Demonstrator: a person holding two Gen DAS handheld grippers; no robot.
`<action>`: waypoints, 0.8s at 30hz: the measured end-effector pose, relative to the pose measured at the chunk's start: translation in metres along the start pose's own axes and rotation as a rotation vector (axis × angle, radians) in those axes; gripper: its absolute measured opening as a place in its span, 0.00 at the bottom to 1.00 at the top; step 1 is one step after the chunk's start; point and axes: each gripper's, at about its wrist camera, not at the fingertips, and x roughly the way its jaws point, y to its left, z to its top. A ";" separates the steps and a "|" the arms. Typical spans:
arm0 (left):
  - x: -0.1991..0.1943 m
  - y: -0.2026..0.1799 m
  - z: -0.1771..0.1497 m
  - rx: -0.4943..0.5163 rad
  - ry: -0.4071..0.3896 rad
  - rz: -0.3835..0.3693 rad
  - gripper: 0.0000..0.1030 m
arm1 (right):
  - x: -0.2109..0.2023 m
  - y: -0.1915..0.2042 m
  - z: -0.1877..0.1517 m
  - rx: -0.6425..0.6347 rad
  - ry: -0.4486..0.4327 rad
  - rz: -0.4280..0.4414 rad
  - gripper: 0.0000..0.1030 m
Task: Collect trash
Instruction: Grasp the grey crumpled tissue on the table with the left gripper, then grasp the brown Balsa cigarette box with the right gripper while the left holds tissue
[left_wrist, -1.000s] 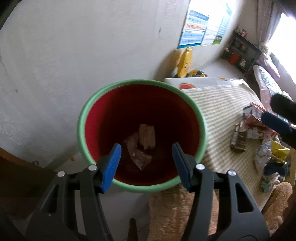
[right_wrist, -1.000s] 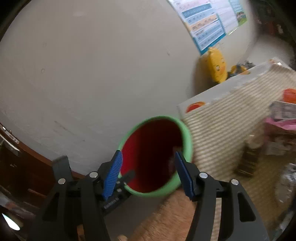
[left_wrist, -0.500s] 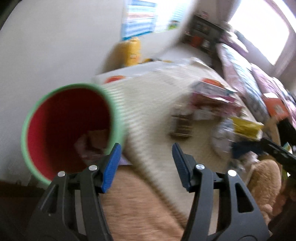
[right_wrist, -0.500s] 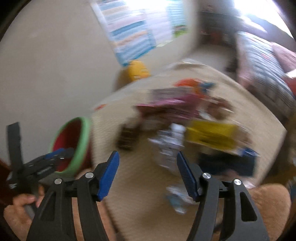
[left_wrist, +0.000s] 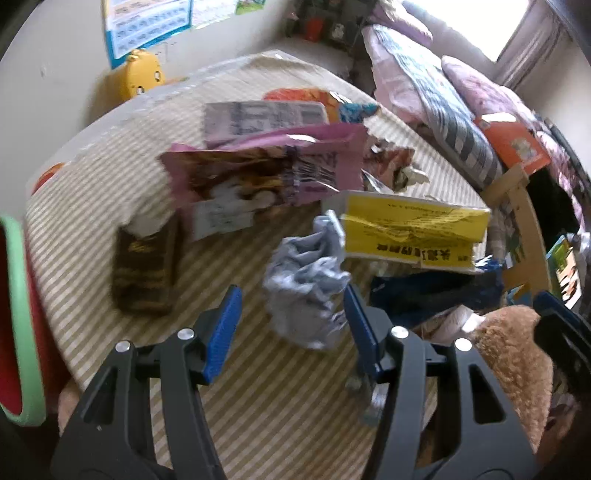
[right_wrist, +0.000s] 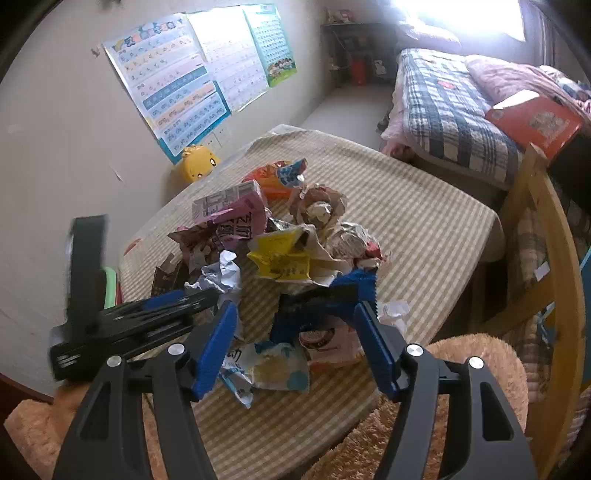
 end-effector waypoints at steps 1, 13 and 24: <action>0.008 -0.004 0.001 0.014 0.014 0.015 0.53 | 0.001 -0.002 -0.001 0.007 0.006 0.003 0.62; -0.015 0.020 -0.014 -0.050 0.003 -0.016 0.38 | 0.031 0.006 -0.016 0.008 0.147 0.054 0.66; -0.113 0.114 -0.060 -0.244 -0.159 0.135 0.39 | 0.064 0.070 -0.007 -0.099 0.192 0.143 0.66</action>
